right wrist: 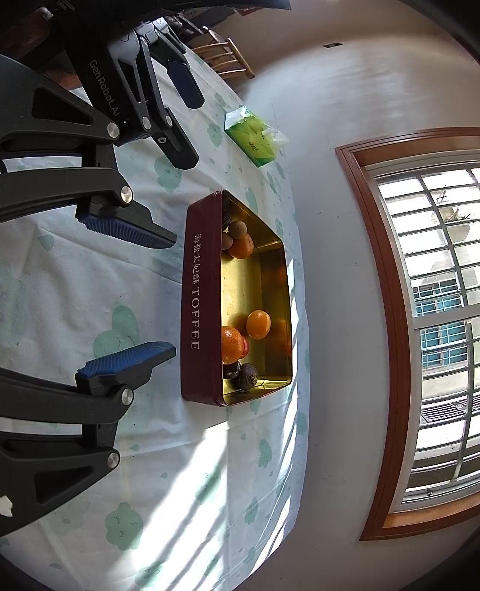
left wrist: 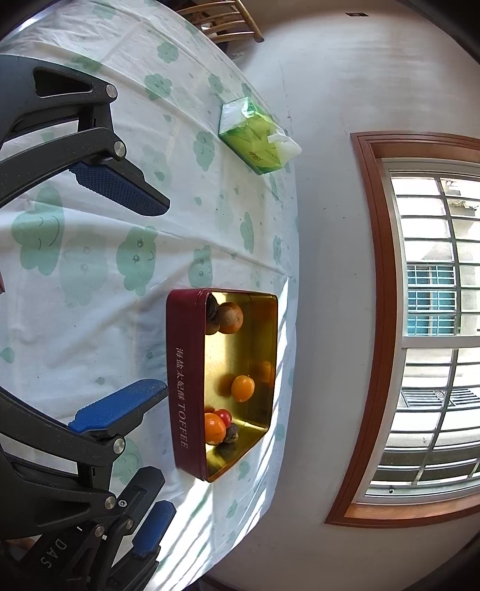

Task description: Organize fruits

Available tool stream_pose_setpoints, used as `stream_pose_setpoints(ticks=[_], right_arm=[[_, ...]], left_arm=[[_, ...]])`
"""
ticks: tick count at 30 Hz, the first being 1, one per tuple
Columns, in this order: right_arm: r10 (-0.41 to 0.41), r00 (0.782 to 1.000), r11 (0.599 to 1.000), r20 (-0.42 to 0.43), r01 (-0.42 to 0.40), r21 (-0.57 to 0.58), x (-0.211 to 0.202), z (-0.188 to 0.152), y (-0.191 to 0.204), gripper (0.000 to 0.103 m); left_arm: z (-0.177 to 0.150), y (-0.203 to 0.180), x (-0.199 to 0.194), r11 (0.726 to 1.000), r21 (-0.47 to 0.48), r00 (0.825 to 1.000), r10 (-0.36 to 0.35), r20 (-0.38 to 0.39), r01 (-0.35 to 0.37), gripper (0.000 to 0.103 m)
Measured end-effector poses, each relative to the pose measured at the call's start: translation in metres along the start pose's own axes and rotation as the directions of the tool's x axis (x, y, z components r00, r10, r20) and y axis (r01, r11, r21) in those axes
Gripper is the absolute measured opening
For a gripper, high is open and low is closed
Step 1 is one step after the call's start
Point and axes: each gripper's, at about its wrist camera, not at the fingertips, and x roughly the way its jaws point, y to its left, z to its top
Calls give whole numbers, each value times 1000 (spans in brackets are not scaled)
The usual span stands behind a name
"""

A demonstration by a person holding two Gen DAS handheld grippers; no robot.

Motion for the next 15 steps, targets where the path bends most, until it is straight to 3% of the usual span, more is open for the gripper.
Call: stream_pose_setpoints(ticks=[5, 15], right_arm=[[-5, 999, 1000, 33, 5, -8, -13, 5, 3, 60], [-14, 997, 1000, 76, 16, -13, -33, 10, 5, 61]], left_arm=[[6, -4, -15, 1000, 8, 1000, -1, 24, 1, 90], [16, -1, -32, 1000, -9, 999, 10, 48, -9, 91]])
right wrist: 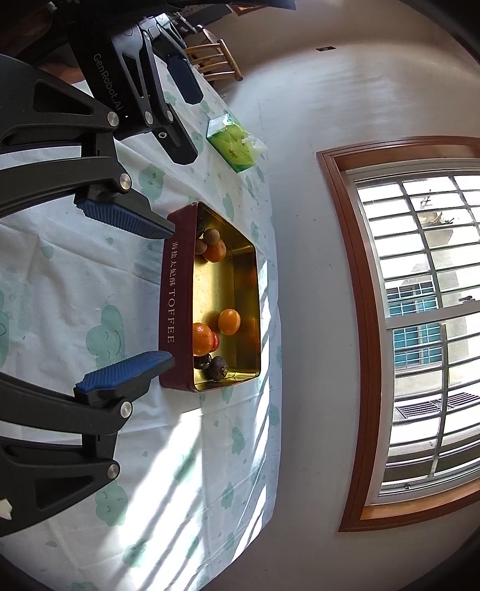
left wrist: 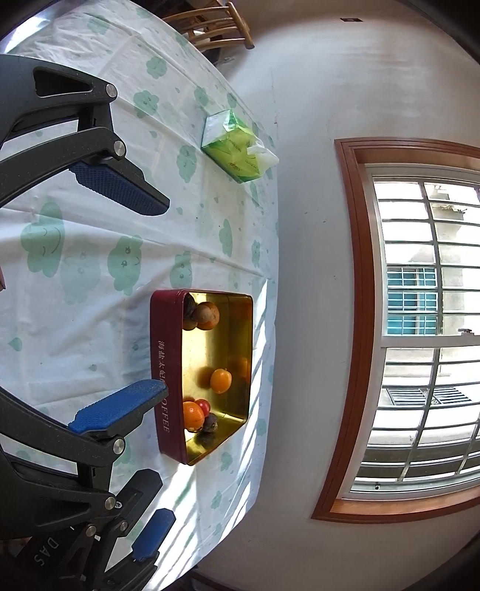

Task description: Organize fruits

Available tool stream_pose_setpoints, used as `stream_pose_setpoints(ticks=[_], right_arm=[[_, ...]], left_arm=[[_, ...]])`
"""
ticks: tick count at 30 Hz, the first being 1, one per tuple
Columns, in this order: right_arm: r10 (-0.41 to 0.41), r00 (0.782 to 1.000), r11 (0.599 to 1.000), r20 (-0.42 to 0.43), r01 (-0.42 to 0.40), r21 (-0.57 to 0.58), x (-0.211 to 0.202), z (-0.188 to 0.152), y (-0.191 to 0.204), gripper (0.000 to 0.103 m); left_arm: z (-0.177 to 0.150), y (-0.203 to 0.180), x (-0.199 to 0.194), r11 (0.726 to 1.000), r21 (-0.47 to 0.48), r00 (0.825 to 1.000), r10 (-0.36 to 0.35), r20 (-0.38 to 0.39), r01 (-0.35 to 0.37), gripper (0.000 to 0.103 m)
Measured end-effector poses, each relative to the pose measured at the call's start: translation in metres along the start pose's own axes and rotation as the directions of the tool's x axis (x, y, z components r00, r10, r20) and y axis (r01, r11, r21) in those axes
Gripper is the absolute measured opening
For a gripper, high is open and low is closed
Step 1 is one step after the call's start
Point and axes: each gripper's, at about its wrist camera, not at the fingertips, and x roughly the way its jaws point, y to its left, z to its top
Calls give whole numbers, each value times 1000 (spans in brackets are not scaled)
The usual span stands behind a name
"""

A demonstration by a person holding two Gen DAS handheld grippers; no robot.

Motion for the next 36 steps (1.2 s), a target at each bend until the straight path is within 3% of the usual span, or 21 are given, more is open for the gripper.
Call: stream_pose_setpoints(ticks=[36], right_arm=[[-2, 1000, 1000, 30, 2, -17, -16, 7, 2, 61]], left_arm=[[19, 0, -30, 1000, 7, 996, 24, 84, -24, 96]])
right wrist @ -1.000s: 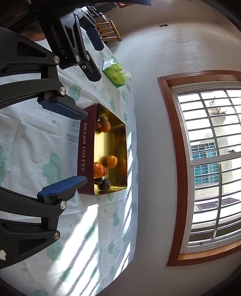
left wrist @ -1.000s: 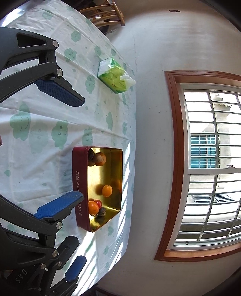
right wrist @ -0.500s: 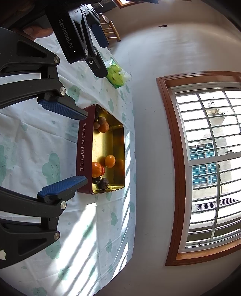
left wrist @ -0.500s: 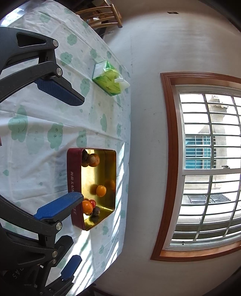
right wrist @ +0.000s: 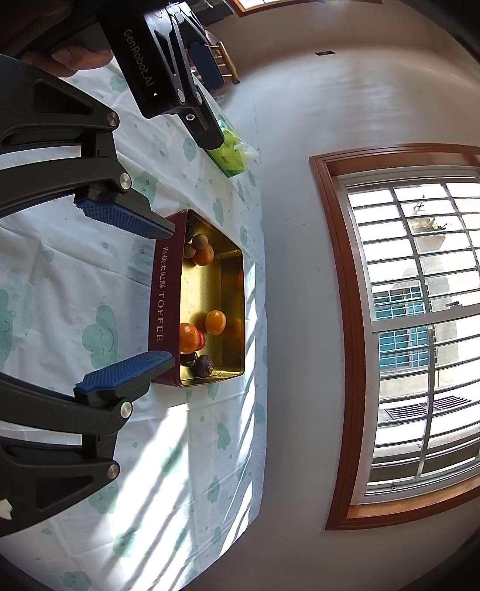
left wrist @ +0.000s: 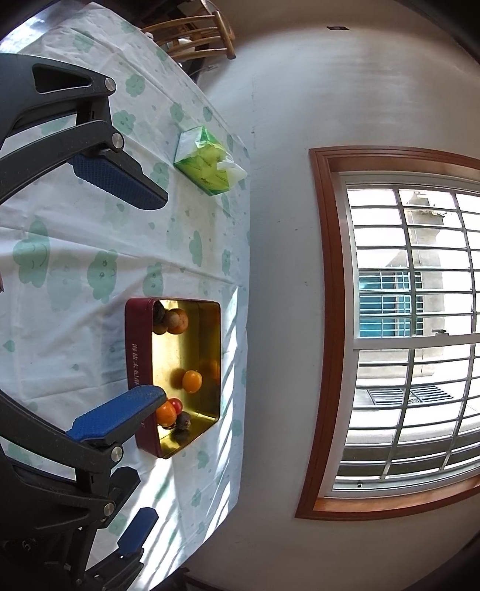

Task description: Organize fruits

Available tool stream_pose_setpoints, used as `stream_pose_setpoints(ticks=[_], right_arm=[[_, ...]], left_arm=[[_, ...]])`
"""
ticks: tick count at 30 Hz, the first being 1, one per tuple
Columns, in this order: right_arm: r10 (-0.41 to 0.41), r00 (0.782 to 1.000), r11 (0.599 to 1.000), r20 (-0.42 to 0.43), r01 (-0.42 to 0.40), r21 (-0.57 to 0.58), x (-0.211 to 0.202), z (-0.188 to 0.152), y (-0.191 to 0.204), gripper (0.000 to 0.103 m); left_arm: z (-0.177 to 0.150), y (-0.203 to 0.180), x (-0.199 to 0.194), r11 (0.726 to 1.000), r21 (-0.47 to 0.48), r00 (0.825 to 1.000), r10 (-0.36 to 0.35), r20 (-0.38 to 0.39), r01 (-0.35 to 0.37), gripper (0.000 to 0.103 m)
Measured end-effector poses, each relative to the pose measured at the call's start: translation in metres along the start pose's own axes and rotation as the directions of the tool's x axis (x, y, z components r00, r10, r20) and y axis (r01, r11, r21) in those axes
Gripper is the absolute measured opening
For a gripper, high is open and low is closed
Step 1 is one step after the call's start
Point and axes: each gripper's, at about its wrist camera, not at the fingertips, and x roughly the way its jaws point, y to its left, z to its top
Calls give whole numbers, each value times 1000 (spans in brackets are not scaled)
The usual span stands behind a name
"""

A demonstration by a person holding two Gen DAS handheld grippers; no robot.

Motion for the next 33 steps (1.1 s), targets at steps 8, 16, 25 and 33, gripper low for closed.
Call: stream_pose_setpoints(ticks=[8, 16, 25, 33], right_arm=[[-1, 1000, 1000, -3, 1, 1, 0, 0, -1, 63], [-2, 1000, 1000, -17, 2, 4, 3, -5, -8, 63], [-35, 994, 999, -104, 35, 4, 32, -4, -52, 66], [-171, 947, 985, -271, 170, -26, 80, -8, -146, 74]], left_arm=[[1, 0, 1, 1000, 2, 1000, 0, 3, 0, 97], [-1, -1, 4, 1000, 8, 1000, -1, -8, 1, 97], [3, -6, 16, 1000, 23, 999, 19, -31, -19, 103], [11, -5, 26, 999, 18, 998, 42, -53, -41, 102]])
